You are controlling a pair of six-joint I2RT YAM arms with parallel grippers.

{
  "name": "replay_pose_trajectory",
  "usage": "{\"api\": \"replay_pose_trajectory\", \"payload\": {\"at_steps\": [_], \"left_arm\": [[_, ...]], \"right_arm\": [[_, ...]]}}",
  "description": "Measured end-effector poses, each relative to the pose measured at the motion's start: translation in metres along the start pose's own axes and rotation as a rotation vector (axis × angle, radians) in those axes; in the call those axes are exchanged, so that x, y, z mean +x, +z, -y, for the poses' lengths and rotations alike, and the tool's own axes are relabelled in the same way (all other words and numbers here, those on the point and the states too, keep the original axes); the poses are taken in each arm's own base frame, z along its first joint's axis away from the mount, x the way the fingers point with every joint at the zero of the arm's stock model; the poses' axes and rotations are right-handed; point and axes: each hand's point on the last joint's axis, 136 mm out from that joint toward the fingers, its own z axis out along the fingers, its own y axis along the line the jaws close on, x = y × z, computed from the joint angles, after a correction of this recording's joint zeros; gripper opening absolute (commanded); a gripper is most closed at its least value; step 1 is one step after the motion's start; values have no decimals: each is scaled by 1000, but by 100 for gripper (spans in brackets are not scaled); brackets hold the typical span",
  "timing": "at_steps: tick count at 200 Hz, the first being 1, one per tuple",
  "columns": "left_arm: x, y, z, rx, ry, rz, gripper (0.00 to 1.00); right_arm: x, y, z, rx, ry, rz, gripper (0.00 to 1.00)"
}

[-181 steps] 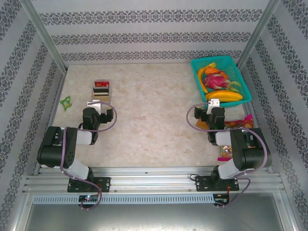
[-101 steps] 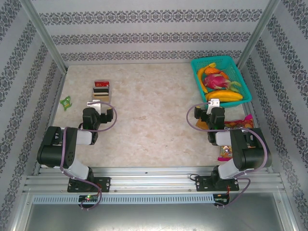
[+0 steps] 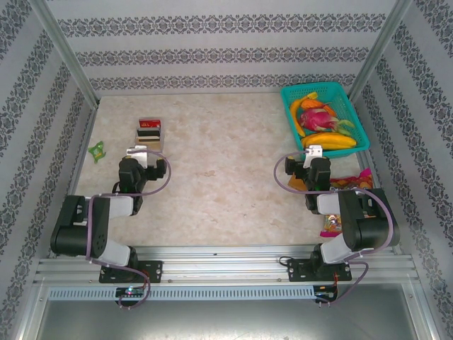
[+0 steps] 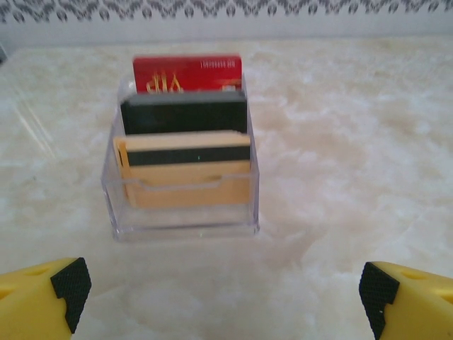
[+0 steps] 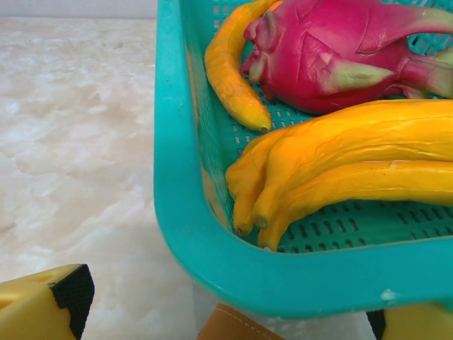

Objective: Put the credit cards into the card holder

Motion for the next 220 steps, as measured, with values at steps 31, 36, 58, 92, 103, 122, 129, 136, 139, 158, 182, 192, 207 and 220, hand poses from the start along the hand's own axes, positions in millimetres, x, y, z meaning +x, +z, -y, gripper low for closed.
{"api": "replay_pose_trajectory", "payload": {"at_steps": [31,36,58,92,103,122,129,136,139,158,182,192,207,220], "left_arm": [[-9,-5,0,5,-2,23,100],[-10,-6,-1,4,-3,19,100],[-20,-16,-1,4,-4,33,100],[-46,-36,-10,-46,-82,64,100],[-55,-37,-20,-105,-150,15,100],[-83,-37,-28,-151,-228,-13,100],[-95,-38,-28,-152,-250,-8,100],[-105,-38,-28,-150,-278,-11,100],[-107,-38,-27,-149,-284,-12,100],[-111,-29,-25,-144,-316,-57,100],[-94,0,-24,-164,-329,-209,100],[-89,14,-25,-175,-330,-276,100],[-86,36,-29,-196,-337,-346,100],[-82,49,-34,-211,-348,-395,100]], "right_arm": [[-2,-1,-3,-19,-7,14,98],[-3,-2,-4,-21,-9,15,98],[-16,-13,-8,-30,-18,40,98],[-62,-44,-13,-52,27,76,98],[-90,-55,-16,-74,82,97,98],[-136,-74,-29,-159,199,134,98],[-147,-79,-37,-213,231,138,98],[-153,-83,-48,-278,259,126,98],[-154,-83,-50,-289,264,123,98],[-145,-78,-69,-387,326,23,97],[-116,-66,-82,-431,375,-144,97],[-107,-62,-85,-431,386,-207,98],[-105,-59,-90,-430,381,-278,97],[-109,-56,-96,-437,358,-318,97]]}}
